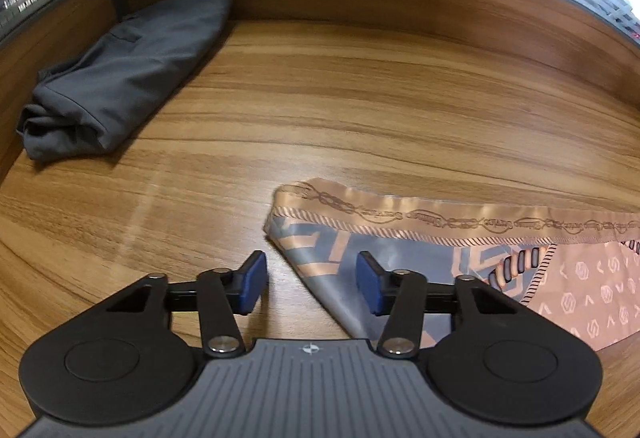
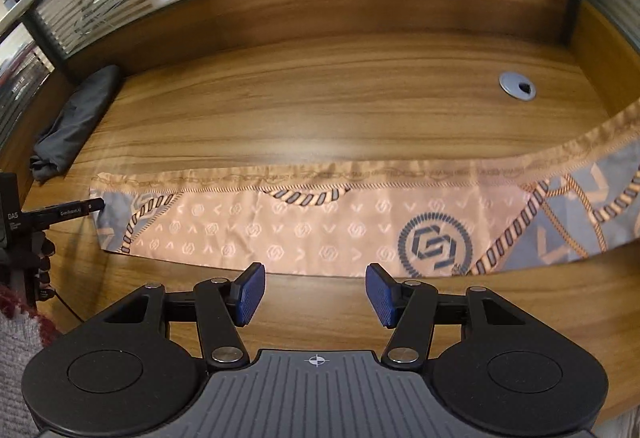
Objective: Fold clothes
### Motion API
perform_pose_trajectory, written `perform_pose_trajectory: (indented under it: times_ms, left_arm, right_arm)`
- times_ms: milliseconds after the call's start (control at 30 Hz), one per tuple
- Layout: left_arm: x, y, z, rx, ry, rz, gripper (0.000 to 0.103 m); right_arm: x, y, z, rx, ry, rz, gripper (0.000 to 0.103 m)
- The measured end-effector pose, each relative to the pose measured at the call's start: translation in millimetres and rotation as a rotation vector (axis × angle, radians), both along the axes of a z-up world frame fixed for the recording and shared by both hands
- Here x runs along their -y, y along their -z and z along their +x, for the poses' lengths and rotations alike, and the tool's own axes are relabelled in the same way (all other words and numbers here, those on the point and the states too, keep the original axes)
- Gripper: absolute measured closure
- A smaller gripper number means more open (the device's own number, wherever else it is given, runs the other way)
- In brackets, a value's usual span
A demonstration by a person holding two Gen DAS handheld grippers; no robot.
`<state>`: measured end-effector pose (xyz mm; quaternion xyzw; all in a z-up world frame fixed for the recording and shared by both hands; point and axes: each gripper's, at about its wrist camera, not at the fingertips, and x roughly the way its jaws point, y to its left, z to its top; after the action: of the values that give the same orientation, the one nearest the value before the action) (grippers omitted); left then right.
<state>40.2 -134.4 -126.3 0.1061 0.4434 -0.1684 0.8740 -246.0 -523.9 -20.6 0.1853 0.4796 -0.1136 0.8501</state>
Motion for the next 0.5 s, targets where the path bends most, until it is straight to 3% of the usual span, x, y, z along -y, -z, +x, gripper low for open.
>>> perform_pose_trajectory:
  times_ms: [67,133,200,500]
  left_arm:
    - [3.1,1.7,-1.7,0.002,-0.023,-0.013,0.065]
    - [9.5,1.7,-4.8,0.015,-0.059,0.003,0.091]
    - [20.0,-3.4,-9.2,0.034,-0.064,0.016,0.101]
    - [98.5,-49.3,-52.1,0.127,0.101,-0.018,0.101]
  right_arm:
    - [2.6,1.8,-3.4,-0.012,0.007,-0.007,0.043]
    - [5.3,3.7,-7.3,-0.025,0.014,-0.015,0.043]
    - [10.3,5.5,-11.7,-0.035,0.027,-0.018,0.043]
    - [44.2,18.9,-31.5,-0.044,0.097,0.014,0.042]
